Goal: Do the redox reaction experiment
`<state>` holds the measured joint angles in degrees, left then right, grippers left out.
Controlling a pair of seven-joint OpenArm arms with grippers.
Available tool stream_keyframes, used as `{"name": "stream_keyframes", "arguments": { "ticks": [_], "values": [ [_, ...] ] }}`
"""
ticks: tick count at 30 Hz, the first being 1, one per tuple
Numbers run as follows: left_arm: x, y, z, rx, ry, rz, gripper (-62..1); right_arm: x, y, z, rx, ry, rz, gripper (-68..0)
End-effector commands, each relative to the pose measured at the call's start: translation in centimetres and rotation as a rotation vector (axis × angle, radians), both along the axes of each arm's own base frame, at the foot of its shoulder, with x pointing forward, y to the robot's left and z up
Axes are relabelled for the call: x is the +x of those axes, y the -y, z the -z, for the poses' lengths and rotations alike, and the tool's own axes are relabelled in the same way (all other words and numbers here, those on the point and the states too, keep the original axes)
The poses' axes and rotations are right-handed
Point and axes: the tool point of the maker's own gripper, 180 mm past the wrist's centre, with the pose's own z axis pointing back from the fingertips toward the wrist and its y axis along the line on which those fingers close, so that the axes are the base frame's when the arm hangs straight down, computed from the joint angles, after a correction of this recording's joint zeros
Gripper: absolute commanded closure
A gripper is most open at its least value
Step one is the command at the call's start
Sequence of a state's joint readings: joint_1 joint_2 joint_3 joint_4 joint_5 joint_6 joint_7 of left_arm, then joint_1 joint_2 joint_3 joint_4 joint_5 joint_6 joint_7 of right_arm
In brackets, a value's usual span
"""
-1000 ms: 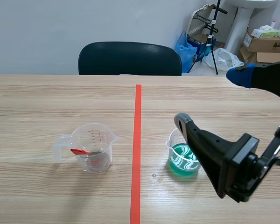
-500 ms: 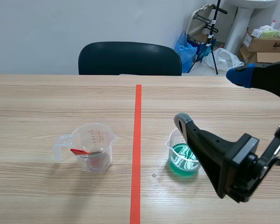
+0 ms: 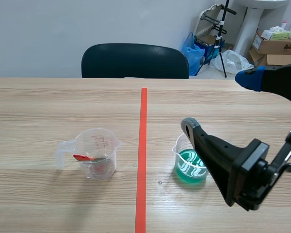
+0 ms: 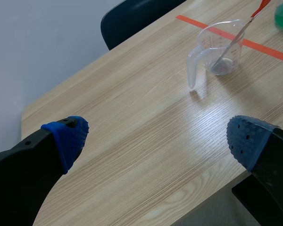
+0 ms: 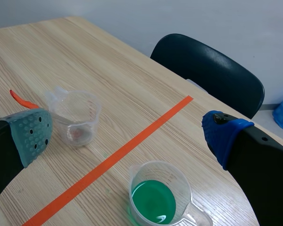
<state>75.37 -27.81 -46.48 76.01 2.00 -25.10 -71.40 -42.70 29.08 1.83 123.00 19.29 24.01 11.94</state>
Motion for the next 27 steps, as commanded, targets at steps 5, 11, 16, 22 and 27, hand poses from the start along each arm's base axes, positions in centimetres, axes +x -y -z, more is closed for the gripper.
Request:
{"name": "stream_keyframes", "arguments": {
  "ticks": [5, 11, 16, 22, 27],
  "values": [
    [-0.2, 0.5, -0.1, -0.04, 0.004, -0.001, -62.3, 0.3, 0.0, -0.7, 0.006, 0.03, -0.006, -67.9],
    [-1.1, 1.4, 1.0, -0.076, -0.028, -0.012, -62.3, 0.3, 0.0, -0.8, 0.006, 0.03, -0.006, -67.9],
    [-2.1, 2.7, 2.5, -0.09, -0.087, 0.013, -62.3, 0.3, 0.0, -0.7, 0.005, 0.029, -0.006, -67.9],
    [-2.1, 4.1, 3.6, -0.131, -0.093, 0.023, -62.3, 0.3, 0.0, -0.7, 0.001, 0.031, -0.006, -67.9],
    [-1.6, 5.0, 4.2, -0.165, -0.083, 0.031, -62.3, 0.3, 0.0, -0.7, 0.002, 0.031, -0.006, -67.9]
  ]
}}
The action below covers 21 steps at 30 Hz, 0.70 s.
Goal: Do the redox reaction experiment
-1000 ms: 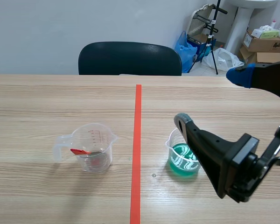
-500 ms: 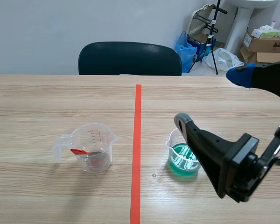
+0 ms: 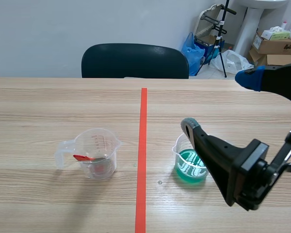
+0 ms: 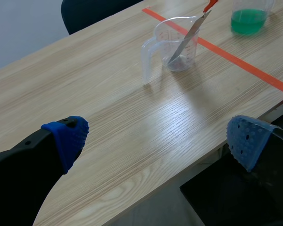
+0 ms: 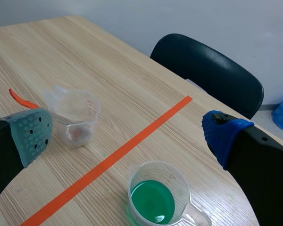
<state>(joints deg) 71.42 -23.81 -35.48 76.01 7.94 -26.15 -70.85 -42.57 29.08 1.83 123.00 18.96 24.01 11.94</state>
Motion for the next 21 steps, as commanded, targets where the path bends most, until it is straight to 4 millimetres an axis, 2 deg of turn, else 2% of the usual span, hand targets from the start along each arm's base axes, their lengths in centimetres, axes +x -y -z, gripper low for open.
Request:
{"name": "stream_keyframes", "arguments": {
  "ticks": [1, 9, 21],
  "values": [
    [0.4, 0.4, -0.2, -0.019, 0.021, -0.004, -62.3, 0.2, 0.0, -0.7, 0.008, 0.027, -0.006, -67.9],
    [2.4, 1.0, 0.1, -0.031, 0.074, 0.005, -62.3, 0.2, 0.0, -0.7, 0.008, 0.027, -0.005, -67.9],
    [6.5, 0.6, 0.5, 0.014, 0.145, -0.011, -62.3, 0.2, 0.0, -0.7, 0.008, 0.027, -0.005, -67.9]
  ]
}}
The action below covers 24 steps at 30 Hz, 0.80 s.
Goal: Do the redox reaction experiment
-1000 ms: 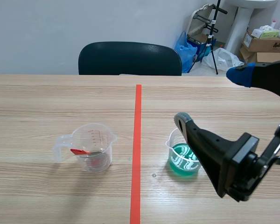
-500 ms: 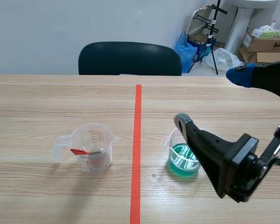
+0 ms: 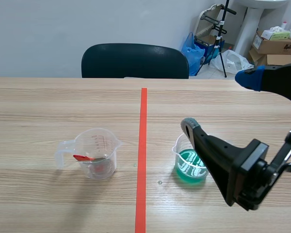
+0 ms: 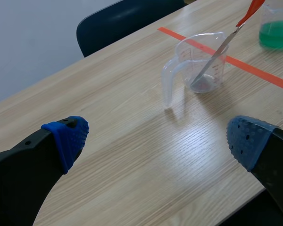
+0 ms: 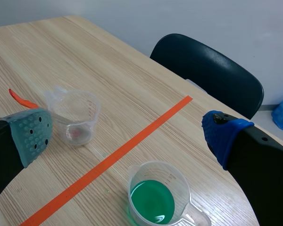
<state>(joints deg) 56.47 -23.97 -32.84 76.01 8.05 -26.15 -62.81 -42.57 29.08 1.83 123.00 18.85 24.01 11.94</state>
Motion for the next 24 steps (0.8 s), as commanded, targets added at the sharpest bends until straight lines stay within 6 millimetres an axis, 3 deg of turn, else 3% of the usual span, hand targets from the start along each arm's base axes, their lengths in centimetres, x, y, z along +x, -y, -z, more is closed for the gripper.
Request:
{"name": "stream_keyframes", "arguments": {
  "ticks": [1, 6, 14, 24],
  "values": [
    [0.6, 0.3, -0.6, -0.014, 0.03, 0.006, -62.3, 0.2, 0.0, -0.7, 0.01, 0.027, -0.005, -67.9],
    [1.8, 0.8, -0.7, -0.027, 0.051, 0.036, -62.3, 0.2, 0.0, -0.7, 0.01, 0.027, -0.005, -67.9],
    [3.7, 2.2, 1.0, -0.037, -0.031, 0.096, -62.3, 0.2, 0.0, -0.7, 0.011, 0.027, -0.005, -67.9],
    [5.5, 2.8, 1.0, -0.03, -0.012, 0.117, -62.3, 0.3, 0.0, -0.8, 0.01, 0.03, -0.005, -67.9]
  ]
}}
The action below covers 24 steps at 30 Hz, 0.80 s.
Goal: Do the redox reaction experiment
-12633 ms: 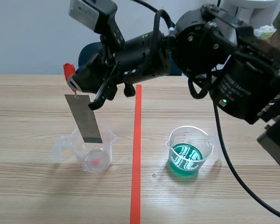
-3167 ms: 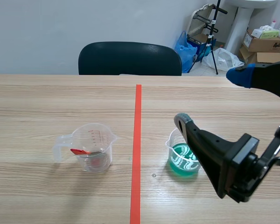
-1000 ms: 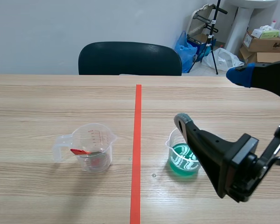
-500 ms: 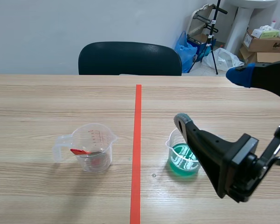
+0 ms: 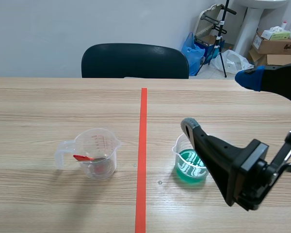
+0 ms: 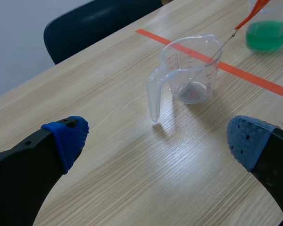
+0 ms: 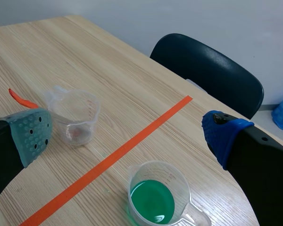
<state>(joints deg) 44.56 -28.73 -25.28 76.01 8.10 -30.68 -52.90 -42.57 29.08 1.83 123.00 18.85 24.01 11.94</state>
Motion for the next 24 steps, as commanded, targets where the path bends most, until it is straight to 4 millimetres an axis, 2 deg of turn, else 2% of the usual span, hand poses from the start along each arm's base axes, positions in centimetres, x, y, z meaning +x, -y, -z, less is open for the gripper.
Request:
{"name": "stream_keyframes", "arguments": {
  "ticks": [1, 10, 24],
  "values": [
    [0.6, 0.1, -0.9, -0.012, 0.034, 0.003, -62.3, 0.3, 0.0, -0.8, 0.01, 0.03, -0.005, -67.9],
    [1.7, -0.2, -2.4, -0.061, 0.042, 0.036, -62.3, 0.3, 0.0, -0.9, 0.013, 0.033, -0.006, -67.9],
    [1.7, -0.1, -2.5, -0.065, 0.023, 0.063, -62.3, 0.3, 0.0, -0.9, 0.013, 0.033, -0.006, -67.9]
  ]
}}
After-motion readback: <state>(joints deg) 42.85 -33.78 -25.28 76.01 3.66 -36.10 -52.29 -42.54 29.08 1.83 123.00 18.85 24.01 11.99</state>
